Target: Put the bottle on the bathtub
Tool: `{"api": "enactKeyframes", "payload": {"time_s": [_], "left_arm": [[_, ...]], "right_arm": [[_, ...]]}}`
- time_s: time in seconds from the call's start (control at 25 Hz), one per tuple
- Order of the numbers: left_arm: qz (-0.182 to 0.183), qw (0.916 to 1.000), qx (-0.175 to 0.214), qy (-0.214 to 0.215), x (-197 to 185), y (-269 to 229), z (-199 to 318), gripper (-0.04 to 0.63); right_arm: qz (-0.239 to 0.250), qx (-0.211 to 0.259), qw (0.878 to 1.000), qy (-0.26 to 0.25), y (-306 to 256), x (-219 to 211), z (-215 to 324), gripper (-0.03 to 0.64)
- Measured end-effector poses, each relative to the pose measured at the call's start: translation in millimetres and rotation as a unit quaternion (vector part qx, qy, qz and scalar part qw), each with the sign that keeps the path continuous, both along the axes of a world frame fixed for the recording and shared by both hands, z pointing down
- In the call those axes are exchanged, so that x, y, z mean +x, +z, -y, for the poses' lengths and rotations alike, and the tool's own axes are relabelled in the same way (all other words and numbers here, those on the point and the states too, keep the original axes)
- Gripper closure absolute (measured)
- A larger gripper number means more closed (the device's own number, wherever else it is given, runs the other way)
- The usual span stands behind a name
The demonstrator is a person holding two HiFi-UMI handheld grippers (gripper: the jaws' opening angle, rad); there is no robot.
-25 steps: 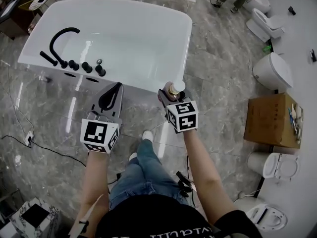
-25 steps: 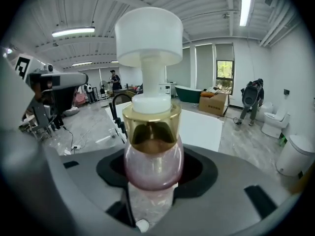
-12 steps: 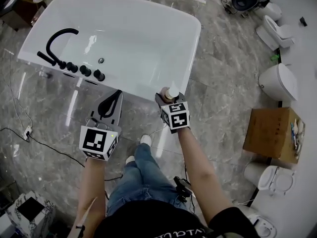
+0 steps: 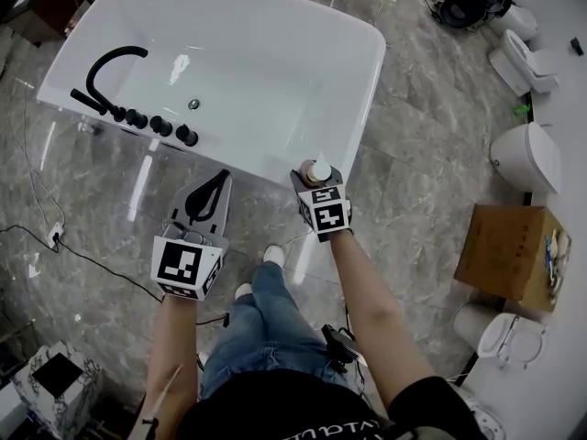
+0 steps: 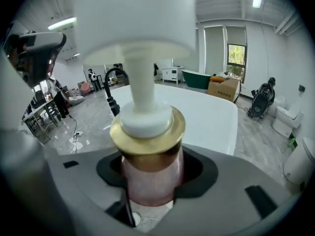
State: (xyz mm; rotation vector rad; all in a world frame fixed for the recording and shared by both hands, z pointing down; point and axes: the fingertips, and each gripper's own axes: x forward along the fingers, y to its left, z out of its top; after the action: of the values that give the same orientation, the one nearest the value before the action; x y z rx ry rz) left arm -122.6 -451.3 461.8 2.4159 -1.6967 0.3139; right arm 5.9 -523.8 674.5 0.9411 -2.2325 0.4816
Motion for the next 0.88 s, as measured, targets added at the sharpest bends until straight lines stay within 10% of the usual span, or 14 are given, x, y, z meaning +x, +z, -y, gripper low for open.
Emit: {"api": "enactKeyframes", "payload": {"time_s": [0.88], "left_arm": [[-0.006,0.9991,0.041,0.013,-16,-44,-76,0.588]], "right_arm": [[-0.018,0.022,0.996,0.09,-41,12,-53,0.325]]}}
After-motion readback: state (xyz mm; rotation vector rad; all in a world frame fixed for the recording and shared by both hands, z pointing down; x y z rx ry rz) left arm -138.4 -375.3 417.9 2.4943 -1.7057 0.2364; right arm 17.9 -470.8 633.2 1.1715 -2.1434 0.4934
